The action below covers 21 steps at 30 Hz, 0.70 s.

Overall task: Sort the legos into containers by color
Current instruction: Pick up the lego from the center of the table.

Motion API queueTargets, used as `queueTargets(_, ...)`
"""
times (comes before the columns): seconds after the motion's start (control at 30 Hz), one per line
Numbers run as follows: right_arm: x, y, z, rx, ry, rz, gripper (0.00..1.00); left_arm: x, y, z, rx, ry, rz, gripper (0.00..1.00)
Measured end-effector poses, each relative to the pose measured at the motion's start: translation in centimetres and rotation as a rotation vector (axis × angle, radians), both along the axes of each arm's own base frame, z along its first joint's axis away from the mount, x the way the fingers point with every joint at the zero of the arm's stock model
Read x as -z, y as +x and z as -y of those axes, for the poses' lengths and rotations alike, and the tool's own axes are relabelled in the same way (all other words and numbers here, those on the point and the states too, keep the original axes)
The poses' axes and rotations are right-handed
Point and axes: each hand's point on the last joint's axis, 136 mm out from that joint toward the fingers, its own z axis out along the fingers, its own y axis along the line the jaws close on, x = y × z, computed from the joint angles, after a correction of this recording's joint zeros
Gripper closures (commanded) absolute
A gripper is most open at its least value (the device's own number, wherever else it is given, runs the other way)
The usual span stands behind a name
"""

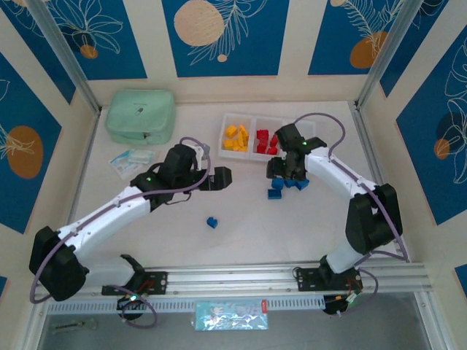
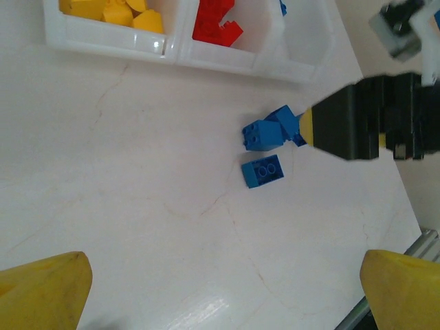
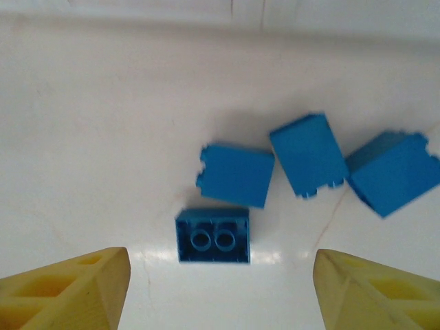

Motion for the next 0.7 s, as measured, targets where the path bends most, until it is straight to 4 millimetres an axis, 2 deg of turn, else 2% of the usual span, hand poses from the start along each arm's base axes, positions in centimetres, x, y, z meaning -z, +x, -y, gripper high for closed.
queueTargets(0.23,2.8,-3.8,0.8,0.028,-0.018,-0.092,0.21,-0.5,-1.3,-2.3,-0.038,0.028,0.025,0.00)
queueTargets(0.37,4.2,-5.3,0.4,0.021,-0.012,-0.135,0.19,-0.3,-1.8,-2.9,-0.047,0.047,0.014,0.00)
queueTargets(0.7,6.0,-5.1,-1.0,0.018,0.025,-0.141,0.17,0.5,-2.2,-3.9,-0.060,0.096,-0.007,0.00)
